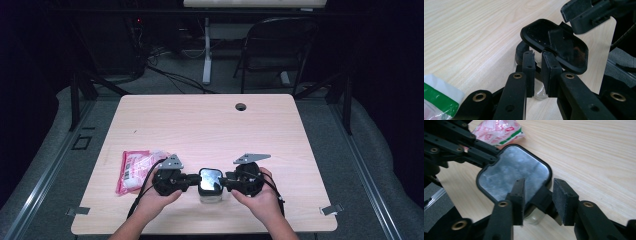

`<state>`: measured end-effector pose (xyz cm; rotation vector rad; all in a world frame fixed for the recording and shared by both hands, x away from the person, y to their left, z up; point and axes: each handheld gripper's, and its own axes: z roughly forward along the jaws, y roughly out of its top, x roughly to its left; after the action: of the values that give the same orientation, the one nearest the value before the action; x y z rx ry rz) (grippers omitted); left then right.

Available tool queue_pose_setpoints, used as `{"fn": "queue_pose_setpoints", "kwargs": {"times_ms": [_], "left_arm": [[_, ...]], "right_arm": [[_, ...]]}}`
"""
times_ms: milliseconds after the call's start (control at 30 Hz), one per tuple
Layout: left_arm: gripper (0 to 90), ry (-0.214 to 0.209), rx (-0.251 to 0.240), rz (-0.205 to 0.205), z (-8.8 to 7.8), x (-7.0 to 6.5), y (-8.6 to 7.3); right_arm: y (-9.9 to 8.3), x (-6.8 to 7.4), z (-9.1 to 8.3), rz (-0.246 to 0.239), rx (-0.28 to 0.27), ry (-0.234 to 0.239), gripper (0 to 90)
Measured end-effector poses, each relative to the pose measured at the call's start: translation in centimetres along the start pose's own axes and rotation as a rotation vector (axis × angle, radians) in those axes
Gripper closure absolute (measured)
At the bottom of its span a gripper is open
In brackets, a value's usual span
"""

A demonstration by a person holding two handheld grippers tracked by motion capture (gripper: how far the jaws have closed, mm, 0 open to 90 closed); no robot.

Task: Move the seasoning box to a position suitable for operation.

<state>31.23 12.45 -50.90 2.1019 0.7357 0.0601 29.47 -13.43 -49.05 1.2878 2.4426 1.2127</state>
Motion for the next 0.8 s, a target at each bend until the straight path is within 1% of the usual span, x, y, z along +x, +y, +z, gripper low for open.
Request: {"fn": "queue_pose_setpoints", "kwargs": {"times_ms": [67, 100, 133, 167, 200, 233, 267, 300, 400, 467, 533, 567, 600, 633, 700, 733, 767, 800], "left_arm": [[79.1, 0.000, -0.002, 0.001, 0.0, 0.0, 0.0], [79.0, 0.013, -0.010, -0.002, 0.0, -0.1, 0.1], [78.8, 0.002, -0.010, -0.002, 0.0, 0.0, 0.1], [78.7, 0.001, -0.010, -0.004, -0.1, -0.1, 0.2], [78.5, 0.002, -0.013, -0.004, -0.1, -0.1, 0.2], [78.4, 0.002, -0.015, -0.002, -0.1, -0.1, 0.3], [78.0, 0.012, -0.018, -0.006, -0.1, -0.2, 0.4], [77.9, 0.001, -0.018, -0.008, -0.2, -0.2, 0.4], [77.0, 0.007, -0.021, -0.006, -0.2, -0.2, 0.6], [76.5, 0.007, -0.029, -0.013, -0.1, -0.3, 0.7], [76.4, 0.010, -0.025, -0.012, -0.2, -0.2, 0.7], [76.1, 0.011, -0.031, -0.017, -0.2, -0.3, 0.8], [76.0, 0.015, -0.031, -0.017, -0.3, -0.3, 0.9], [75.9, 0.013, -0.035, -0.018, -0.3, -0.4, 0.9], [75.6, 0.019, -0.036, -0.011, -0.3, -0.5, 1.0], [75.5, 0.019, -0.036, -0.011, -0.3, -0.5, 1.0], [75.3, 0.031, -0.034, 0.001, -0.2, -0.6, 1.0], [74.7, 0.037, -0.031, 0.004, -0.2, -0.7, 1.0]], "right_arm": [[0.0, 0.2, 0.0, -0.010, -0.008, 0.004, 59.0], [0.1, 0.9, -0.3, -0.030, -0.011, 0.014, 56.8], [0.1, 1.1, -0.3, -0.040, -0.017, 0.020, 56.0], [0.2, 1.5, -0.3, -0.055, -0.018, 0.024, 55.2], [0.2, 1.9, -0.4, -0.066, -0.017, 0.024, 54.9], [0.3, 2.2, -0.5, -0.088, -0.011, 0.025, 54.2], [0.3, 2.6, -0.5, -0.095, -0.017, 0.025, 53.6], [0.3, 3.0, -0.6, -0.117, -0.009, 0.025, 52.8], [0.3, 3.8, -0.7, -0.150, -0.005, 0.023, 52.0], [0.2, 4.1, -0.6, -0.164, -0.004, 0.023, 51.4], [0.2, 4.2, -0.6, -0.168, 0.001, 0.018, 51.2], [-0.2, 4.5, 0.3, -0.167, -0.084, -0.001, 50.8], [-0.3, 4.6, 0.5, -0.168, -0.099, -0.024, 50.5], [0.0, 4.5, -0.1, -0.198, 0.013, -0.016, 50.2], [-0.1, 4.8, 0.2, -0.211, 0.010, -0.032, 48.2], [-0.1, 4.8, 0.2, -0.211, 0.010, -0.032, 48.2], [-0.2, 5.1, 0.5, -0.238, -0.006, -0.065, 47.7], [-0.2, 5.2, 0.5, -0.243, -0.006, -0.070, 47.7]]}}
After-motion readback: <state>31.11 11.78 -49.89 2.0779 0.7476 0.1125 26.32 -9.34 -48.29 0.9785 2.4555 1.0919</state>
